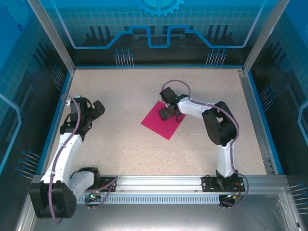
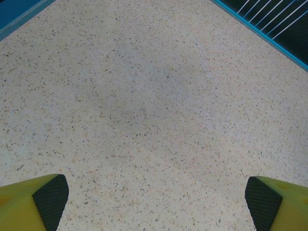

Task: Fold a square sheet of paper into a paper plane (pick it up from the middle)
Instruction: Move the square sheet of paper to the center of the table, then rotate the square sheet of paper at the center of the table.

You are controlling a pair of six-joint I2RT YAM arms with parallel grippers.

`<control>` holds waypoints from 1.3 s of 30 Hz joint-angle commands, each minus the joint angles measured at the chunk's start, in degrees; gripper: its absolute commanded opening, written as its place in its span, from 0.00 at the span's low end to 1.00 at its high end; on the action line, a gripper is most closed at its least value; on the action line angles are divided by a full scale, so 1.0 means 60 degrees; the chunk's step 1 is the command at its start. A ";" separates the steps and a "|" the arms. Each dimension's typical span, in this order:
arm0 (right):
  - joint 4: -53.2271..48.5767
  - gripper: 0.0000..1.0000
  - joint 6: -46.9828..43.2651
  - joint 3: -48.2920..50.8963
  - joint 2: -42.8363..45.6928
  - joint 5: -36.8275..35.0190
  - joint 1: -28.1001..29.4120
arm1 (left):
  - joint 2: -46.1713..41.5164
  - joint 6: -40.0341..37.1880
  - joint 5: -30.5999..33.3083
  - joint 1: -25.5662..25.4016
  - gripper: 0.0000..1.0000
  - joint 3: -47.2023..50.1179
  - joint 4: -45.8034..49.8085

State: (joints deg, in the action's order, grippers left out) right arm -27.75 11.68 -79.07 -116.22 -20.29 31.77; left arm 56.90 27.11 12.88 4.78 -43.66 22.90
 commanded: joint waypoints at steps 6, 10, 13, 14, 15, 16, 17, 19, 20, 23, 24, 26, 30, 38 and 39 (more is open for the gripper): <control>-0.0984 0.99 0.1101 0.0311 0.1331 0.0784 -0.0877 | -0.0109 0.0285 -0.0046 0.0098 0.99 0.0038 0.0238; -0.0695 0.99 0.1500 0.0185 0.1679 0.2457 -0.0858 | -0.0087 0.0437 -0.0714 0.0098 0.99 0.0025 0.0253; -0.0329 0.99 0.2013 0.0221 0.1538 0.3631 -0.0407 | 0.0068 0.0411 -0.2379 0.0085 0.99 -0.0277 0.0407; -0.0283 0.99 0.2116 0.0185 0.1454 0.3747 -0.0118 | 0.0106 0.0357 -0.2889 0.0069 0.98 -0.0315 0.0304; -0.0318 0.99 0.2263 0.0139 0.1370 0.3655 0.0174 | 0.0131 0.0370 -0.3128 0.0041 0.98 -0.0317 0.0263; -0.0359 1.00 0.2369 0.0073 0.1291 0.3590 0.0411 | 0.0160 0.0396 -0.3285 0.0025 0.98 -0.0342 0.0229; -0.0461 0.99 0.2456 0.0012 0.1230 0.3490 0.0625 | 0.0196 0.0377 -0.3379 0.0018 0.99 -0.0377 0.0227; -0.0465 0.99 0.2625 0.0044 0.1222 0.3323 0.0882 | 0.0304 0.0359 -0.3477 0.0010 0.99 -0.0441 0.0227; -0.0380 0.99 0.2728 0.0078 0.1175 0.3394 0.0954 | 0.0357 0.0359 -0.3533 0.0010 0.99 -0.0458 0.0228; -0.0604 0.98 0.3011 -0.0301 0.0717 0.3712 0.1118 | 0.0595 0.0335 -0.3708 -0.0005 0.99 -0.0536 0.0210; -0.0688 0.97 0.3136 -0.0382 0.0576 0.3692 0.1191 | 0.0646 0.0318 -0.3724 -0.0005 0.99 -0.0563 0.0271; -0.0628 0.97 0.3363 -0.0366 0.0462 0.3634 0.1388 | 0.0710 0.0260 -0.3666 -0.0019 0.98 -0.0628 0.0404; -0.0217 0.97 0.3556 -0.0247 0.0276 0.3937 0.1815 | 0.0640 0.0227 -0.3612 -0.0049 0.99 -0.0503 0.0379; -0.0451 0.97 0.4180 -0.1305 -0.0886 0.2932 0.1949 | 0.0712 0.0125 -0.3466 -0.0048 0.99 -0.0591 0.0509; -0.0487 0.98 0.4328 -0.1385 -0.0962 0.2709 0.1900 | 0.0711 0.0127 -0.3444 -0.0049 0.99 -0.0593 0.0513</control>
State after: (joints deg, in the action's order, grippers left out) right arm -29.98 34.30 -85.08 -119.20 0.05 43.94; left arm 61.08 28.53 -7.38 4.71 -45.50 24.25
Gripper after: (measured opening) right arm 0.974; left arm 0.986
